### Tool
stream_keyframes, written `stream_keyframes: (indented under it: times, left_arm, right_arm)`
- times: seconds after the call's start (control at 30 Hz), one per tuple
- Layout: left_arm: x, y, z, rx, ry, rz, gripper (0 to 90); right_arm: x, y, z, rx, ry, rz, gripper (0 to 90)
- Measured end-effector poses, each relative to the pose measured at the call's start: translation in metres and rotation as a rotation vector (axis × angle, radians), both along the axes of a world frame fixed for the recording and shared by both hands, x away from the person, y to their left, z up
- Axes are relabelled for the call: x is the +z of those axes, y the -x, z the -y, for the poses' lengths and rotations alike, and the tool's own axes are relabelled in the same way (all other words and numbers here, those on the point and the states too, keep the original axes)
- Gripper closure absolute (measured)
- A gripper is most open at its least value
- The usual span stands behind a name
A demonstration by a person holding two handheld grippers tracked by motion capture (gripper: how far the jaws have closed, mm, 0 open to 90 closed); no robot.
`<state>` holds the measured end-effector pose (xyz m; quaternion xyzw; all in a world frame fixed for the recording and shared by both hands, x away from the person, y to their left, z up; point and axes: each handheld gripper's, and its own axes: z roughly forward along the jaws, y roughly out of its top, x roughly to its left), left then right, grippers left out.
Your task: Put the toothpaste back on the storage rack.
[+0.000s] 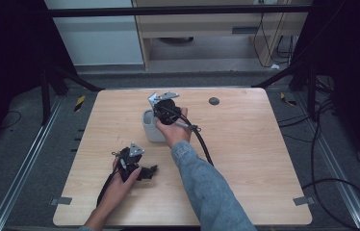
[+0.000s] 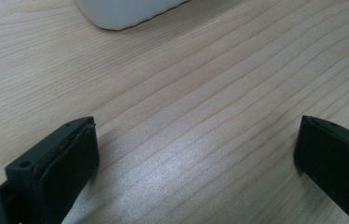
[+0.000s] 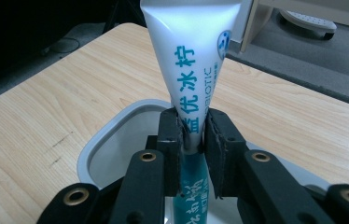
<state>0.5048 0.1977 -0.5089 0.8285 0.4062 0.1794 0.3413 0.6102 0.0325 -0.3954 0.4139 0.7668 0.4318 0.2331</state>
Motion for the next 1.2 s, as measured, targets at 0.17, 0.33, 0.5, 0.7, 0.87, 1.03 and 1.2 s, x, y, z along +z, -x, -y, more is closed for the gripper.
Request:
stream_keyframes:
  times: [0.17,0.33,0.5,0.7,0.87,1.03,1.2]
  left_arm:
    - [0.0,0.0,0.0,0.0,0.0,0.0,0.0]
    - [0.0,0.0,0.0,0.0,0.0,0.0,0.0]
    - [0.0,0.0,0.0,0.0,0.0,0.0,0.0]
    - [0.0,0.0,0.0,0.0,0.001,0.0,0.0]
    - [0.0,0.0,0.0,0.001,0.001,0.001,0.0]
    - [0.0,0.0,0.0,-0.001,0.0,0.0,0.0]
    - [0.0,0.0,0.0,0.0,0.001,0.001,0.0]
  right_arm:
    - [0.005,0.004,0.007,-0.007,0.002,-0.003,73.1]
    - [0.009,0.007,0.015,-0.003,0.003,-0.009,73.3]
    - [0.012,0.013,0.024,0.003,0.008,-0.002,73.1]
    - [0.015,0.019,0.037,0.004,0.021,-0.004,72.7]
    - [0.022,0.023,0.048,0.006,0.027,-0.006,72.1]
    - [0.026,0.026,0.06,0.002,0.02,0.005,71.2]
    - [0.027,0.024,0.068,-0.003,0.027,0.003,71.3]
